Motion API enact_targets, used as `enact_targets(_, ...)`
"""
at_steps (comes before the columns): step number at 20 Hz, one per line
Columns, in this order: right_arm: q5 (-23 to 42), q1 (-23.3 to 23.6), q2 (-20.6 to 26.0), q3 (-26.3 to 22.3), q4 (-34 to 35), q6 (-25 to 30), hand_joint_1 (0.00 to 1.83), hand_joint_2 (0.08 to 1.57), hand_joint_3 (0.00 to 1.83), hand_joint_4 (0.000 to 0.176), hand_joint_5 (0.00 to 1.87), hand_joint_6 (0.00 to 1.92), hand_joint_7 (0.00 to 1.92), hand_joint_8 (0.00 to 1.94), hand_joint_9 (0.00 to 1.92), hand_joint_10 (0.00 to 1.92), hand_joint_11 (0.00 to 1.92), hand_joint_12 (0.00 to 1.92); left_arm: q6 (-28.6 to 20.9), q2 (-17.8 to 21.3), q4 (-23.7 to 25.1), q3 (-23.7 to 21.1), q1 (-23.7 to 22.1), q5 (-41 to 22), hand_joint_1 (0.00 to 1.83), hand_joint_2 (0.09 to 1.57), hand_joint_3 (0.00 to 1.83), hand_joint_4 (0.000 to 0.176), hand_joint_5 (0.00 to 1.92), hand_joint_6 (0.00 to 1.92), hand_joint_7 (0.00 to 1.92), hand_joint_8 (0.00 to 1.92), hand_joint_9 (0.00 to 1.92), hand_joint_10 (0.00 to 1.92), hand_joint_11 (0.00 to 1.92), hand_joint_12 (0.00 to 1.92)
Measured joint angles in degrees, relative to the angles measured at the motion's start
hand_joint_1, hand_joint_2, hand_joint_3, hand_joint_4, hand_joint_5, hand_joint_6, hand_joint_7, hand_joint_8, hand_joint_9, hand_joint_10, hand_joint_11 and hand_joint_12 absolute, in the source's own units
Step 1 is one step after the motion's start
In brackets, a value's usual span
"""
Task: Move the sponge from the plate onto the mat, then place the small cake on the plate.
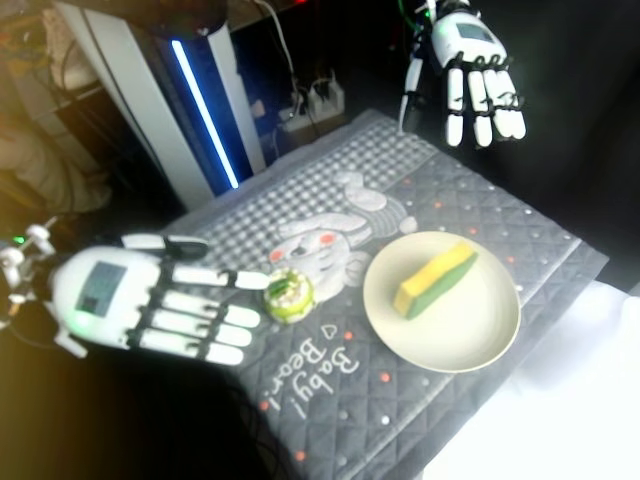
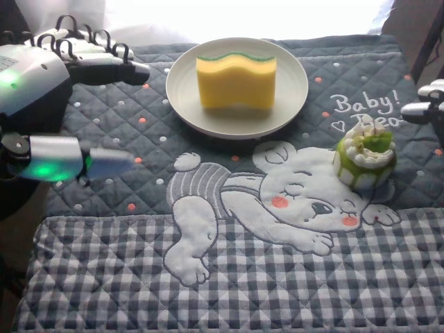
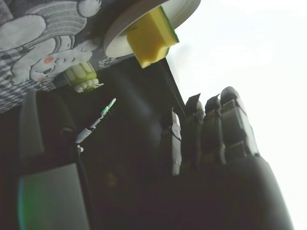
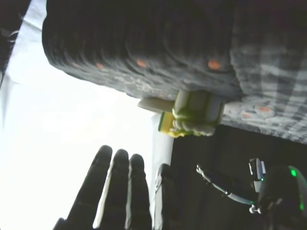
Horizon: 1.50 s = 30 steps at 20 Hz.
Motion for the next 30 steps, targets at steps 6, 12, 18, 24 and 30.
enact_targets(6, 0.2, 1.7, 0.1, -0.2, -1.2, 0.0, 0.45, 1.12, 0.00, 0.128, 0.19, 0.00, 0.05, 0.00, 0.04, 0.00, 0.00, 0.39, 0.4, -2.1, -0.2, 2.1, -3.0, 1.1, 0.71, 1.03, 0.00, 0.043, 0.46, 0.00, 0.31, 0.00, 0.27, 0.00, 0.00, 0.74)
enact_targets(12, 3.7, 3.9, -0.2, -0.3, -2.0, -0.1, 0.48, 0.93, 0.00, 0.176, 0.02, 0.00, 0.00, 0.00, 0.00, 0.00, 0.01, 0.39, 12.8, -14.0, -4.3, 10.8, -16.5, 13.3, 0.80, 0.90, 0.00, 0.000, 0.46, 0.00, 0.40, 0.01, 0.34, 0.01, 0.02, 0.90)
enact_targets(18, 3.7, 3.9, -1.4, 0.1, -2.0, -0.1, 0.53, 0.96, 0.00, 0.176, 0.05, 0.00, 0.00, 0.00, 0.02, 0.00, 0.00, 0.55, 13.3, -25.4, -8.9, 24.4, -21.1, 23.2, 0.80, 0.84, 0.00, 0.073, 0.41, 0.00, 0.43, 0.00, 0.43, 0.01, 0.07, 1.00)
enact_targets(24, 3.6, 4.0, -2.6, 1.0, -2.9, -0.2, 0.53, 0.96, 0.00, 0.176, 0.10, 0.00, 0.00, 0.00, 0.09, 0.00, 0.00, 0.77, 13.3, -35.0, -11.1, 35.0, -23.0, 31.8, 0.96, 0.89, 0.00, 0.001, 0.57, 0.00, 0.67, 0.00, 0.68, 0.02, 0.30, 0.82)
enact_targets(30, 3.6, 4.3, -3.0, 1.3, -3.5, -0.2, 0.51, 0.99, 0.00, 0.176, 0.08, 0.00, 0.00, 0.00, 0.12, 0.01, 0.00, 0.83, 13.3, -37.2, -12.0, 38.0, -23.0, 35.1, 1.39, 1.08, 0.00, 0.000, 1.01, 0.77, 1.07, 0.80, 0.95, 1.19, 0.56, 1.20)
